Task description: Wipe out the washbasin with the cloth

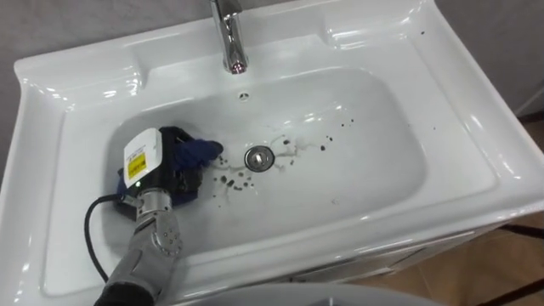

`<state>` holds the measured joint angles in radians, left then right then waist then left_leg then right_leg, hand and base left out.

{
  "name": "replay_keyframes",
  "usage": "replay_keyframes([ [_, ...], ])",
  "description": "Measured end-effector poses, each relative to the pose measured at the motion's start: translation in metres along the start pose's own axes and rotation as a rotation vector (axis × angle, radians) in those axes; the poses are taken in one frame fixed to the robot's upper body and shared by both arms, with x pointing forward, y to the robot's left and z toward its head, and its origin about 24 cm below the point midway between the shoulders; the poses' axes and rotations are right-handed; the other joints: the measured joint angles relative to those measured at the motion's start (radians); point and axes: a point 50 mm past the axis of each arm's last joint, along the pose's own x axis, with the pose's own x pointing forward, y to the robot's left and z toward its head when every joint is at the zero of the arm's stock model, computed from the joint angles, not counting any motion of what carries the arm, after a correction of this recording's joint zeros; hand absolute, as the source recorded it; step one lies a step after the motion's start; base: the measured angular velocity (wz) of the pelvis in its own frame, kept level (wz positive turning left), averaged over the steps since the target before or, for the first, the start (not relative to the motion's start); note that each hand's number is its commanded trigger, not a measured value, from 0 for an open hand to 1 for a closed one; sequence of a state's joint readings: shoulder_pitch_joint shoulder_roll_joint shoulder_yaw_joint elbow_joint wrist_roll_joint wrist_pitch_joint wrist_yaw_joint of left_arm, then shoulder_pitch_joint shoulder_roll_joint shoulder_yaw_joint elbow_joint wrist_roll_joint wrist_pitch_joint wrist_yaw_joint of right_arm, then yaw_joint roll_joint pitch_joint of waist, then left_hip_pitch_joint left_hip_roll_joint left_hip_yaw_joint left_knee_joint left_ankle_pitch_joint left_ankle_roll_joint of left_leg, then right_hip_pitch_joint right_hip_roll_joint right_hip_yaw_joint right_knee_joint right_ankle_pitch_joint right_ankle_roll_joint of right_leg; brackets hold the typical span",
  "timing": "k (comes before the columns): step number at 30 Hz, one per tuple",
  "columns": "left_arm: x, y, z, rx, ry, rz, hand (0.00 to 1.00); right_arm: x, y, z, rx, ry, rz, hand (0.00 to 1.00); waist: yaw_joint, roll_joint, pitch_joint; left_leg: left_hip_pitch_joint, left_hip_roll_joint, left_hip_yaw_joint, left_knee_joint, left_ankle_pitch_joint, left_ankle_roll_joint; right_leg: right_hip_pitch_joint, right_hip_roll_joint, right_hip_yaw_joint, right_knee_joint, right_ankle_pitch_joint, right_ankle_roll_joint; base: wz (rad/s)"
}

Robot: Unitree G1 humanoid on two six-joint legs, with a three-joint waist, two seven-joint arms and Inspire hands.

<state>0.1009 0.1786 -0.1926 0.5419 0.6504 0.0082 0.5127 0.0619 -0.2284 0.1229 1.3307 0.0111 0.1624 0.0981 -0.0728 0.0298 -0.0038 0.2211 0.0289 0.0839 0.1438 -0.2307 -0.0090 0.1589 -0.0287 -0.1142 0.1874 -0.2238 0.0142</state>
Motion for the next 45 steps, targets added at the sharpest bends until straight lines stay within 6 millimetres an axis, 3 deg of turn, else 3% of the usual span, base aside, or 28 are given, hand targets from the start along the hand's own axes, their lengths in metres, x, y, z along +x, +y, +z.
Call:
replay_keyframes([
  [5, 0.002, -0.003, -0.002, 0.007, 0.013, -0.035, 1.00, 0.000, 0.000, 0.001, 0.002, -0.003, 0.000, 0.00, -0.005, 0.000, -0.0001, 0.003, 0.001, 0.006, 0.000, 0.000, 0.000, 0.003, 0.001, 0.000, 0.001, 0.001, -0.001, 0.00],
  [6, 0.003, -0.003, -0.002, 0.008, 0.013, -0.041, 0.93, 0.000, 0.000, 0.000, 0.002, -0.003, 0.001, 0.00, -0.005, -0.001, -0.0002, 0.003, 0.001, 0.007, 0.000, 0.000, 0.000, 0.003, 0.001, 0.000, 0.001, 0.001, -0.002, 0.00],
  [7, 0.003, -0.004, -0.002, 0.009, 0.015, -0.052, 1.00, 0.000, 0.000, 0.000, -0.001, -0.002, 0.001, 0.00, -0.007, -0.001, -0.0005, 0.004, 0.001, 0.010, 0.000, 0.000, 0.000, 0.004, 0.001, 0.000, 0.001, 0.001, -0.002, 0.00],
  [15, 0.007, -0.009, -0.003, 0.008, 0.029, -0.130, 1.00, 0.000, 0.000, -0.003, -0.008, 0.021, 0.027, 0.00, -0.020, -0.001, -0.0006, 0.002, 0.002, 0.012, 0.001, 0.000, 0.000, -0.001, 0.002, 0.003, 0.002, 0.003, -0.004, 0.00],
  [20, 0.006, -0.011, -0.004, -0.014, 0.045, -0.172, 1.00, 0.000, 0.003, -0.008, -0.055, 0.037, 0.043, 0.00, -0.013, 0.000, -0.0017, 0.016, 0.002, 0.023, 0.002, 0.000, 0.000, -0.002, 0.005, 0.029, 0.001, 0.002, -0.004, -0.13],
  [28, 0.009, -0.012, -0.003, -0.037, 0.054, -0.221, 1.00, 0.000, 0.007, -0.011, -0.088, 0.041, 0.069, 0.00, -0.016, 0.003, -0.0098, 0.016, 0.002, 0.022, 0.002, 0.000, 0.000, 0.000, 0.005, 0.026, 0.003, 0.003, -0.004, 0.00],
  [33, 0.010, -0.011, -0.003, -0.048, 0.064, -0.233, 1.00, -0.001, 0.007, -0.009, -0.106, 0.034, 0.071, 0.00, -0.016, 0.002, -0.0101, 0.018, 0.004, 0.023, 0.002, 0.000, 0.000, 0.000, 0.006, 0.029, 0.018, 0.003, -0.004, -0.02],
  [45, 0.019, -0.020, 0.000, -0.329, 0.174, -0.318, 1.00, 0.000, 0.016, -0.009, -0.098, 0.038, 0.084, 0.00, -0.014, -0.003, -0.0078, 0.032, 0.006, 0.062, 0.004, 0.000, 0.000, -0.017, 0.010, 0.060, 0.037, -0.005, -0.003, -0.06],
])
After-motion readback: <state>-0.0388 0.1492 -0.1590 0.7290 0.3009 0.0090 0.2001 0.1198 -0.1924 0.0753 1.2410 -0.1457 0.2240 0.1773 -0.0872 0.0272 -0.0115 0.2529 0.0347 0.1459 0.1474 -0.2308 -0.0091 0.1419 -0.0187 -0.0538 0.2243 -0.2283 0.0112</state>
